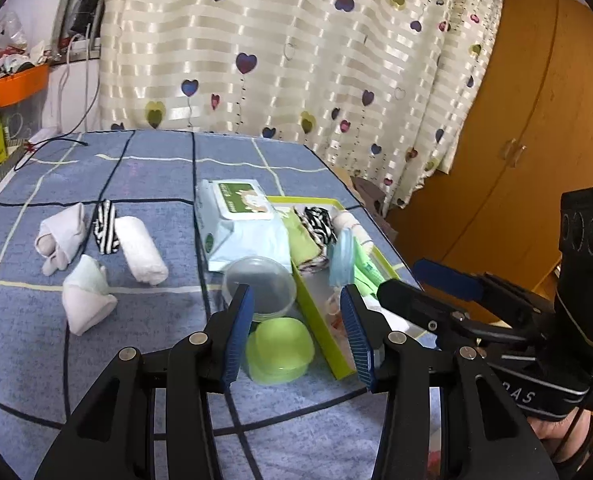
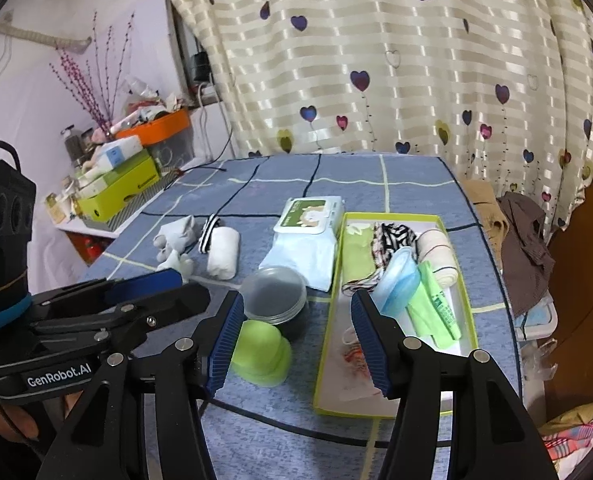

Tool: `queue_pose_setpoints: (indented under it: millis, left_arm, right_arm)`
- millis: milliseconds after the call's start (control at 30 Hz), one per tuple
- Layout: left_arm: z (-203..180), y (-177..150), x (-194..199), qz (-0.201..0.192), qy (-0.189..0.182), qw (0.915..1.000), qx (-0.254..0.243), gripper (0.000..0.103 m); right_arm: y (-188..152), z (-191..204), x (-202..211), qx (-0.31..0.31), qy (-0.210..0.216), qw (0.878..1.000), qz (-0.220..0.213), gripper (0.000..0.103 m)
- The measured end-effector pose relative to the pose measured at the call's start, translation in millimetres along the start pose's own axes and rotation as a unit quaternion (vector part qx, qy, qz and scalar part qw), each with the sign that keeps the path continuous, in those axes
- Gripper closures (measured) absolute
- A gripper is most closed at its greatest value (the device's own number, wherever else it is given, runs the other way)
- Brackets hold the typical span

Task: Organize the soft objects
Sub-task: 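Withdraw both tools from the tray toward the remaining white items, then grasp the white sock with the left tool while the right tool grasps the white rolled cloth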

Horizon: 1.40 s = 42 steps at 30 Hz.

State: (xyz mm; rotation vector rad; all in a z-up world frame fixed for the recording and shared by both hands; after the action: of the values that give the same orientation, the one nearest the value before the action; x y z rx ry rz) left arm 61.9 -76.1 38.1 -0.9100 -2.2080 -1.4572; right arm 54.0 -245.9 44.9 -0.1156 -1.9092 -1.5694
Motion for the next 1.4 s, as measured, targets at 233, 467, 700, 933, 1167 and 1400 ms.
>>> queue_pose_setpoints:
  millis: [233,467,700,933,1167,1400]
  left_arm:
    - [11.2,2.8,6.1,-0.008,0.015,0.9998,0.011,0.057]
    - [24.8,4.8,12.2,-0.017,0.029,0.9993,0.019,0.057]
    - [41.5,4.8,17.1,-0.022,0.037,0.9986,0.029,0.057]
    - [59.9,5.4,19.5,-0.024,0.049,0.9975,0.045,0.057]
    - [74.6,6.1,20.3,-0.026,0.055,0.9965,0.058,0.057]
    - [89.8,5.6,20.3,-0.026,0.062,0.9953,0.069,0.057]
  right_arm:
    - [1.9,7.1,-4.9,0.008,0.007,1.0,0.005,0.047]
    - [7.0,14.6,-10.1,0.016,0.011,1.0,0.009,0.047]
    - [11.8,29.9,-20.5,0.029,0.021,0.999,0.017,0.047]
    - [16.7,44.1,-32.6,0.042,0.028,0.998,0.027,0.047]
    - [23.1,57.5,-45.5,0.056,0.034,0.997,0.037,0.047]
    - [27.7,68.3,-56.4,0.067,0.038,0.996,0.044,0.047]
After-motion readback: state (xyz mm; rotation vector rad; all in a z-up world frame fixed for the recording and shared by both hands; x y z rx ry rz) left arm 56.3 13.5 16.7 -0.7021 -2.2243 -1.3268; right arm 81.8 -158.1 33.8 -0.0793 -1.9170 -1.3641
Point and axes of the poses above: each gripper's, at about its wrist camera, not at the fingertips, and x roughly against the way its jaws point, z to its left, y to its top, the point moved 3 cm from there along -x, roughly the way its jaws point, and after that the axes turned 8 degrees about x, right-handed, at the moved point
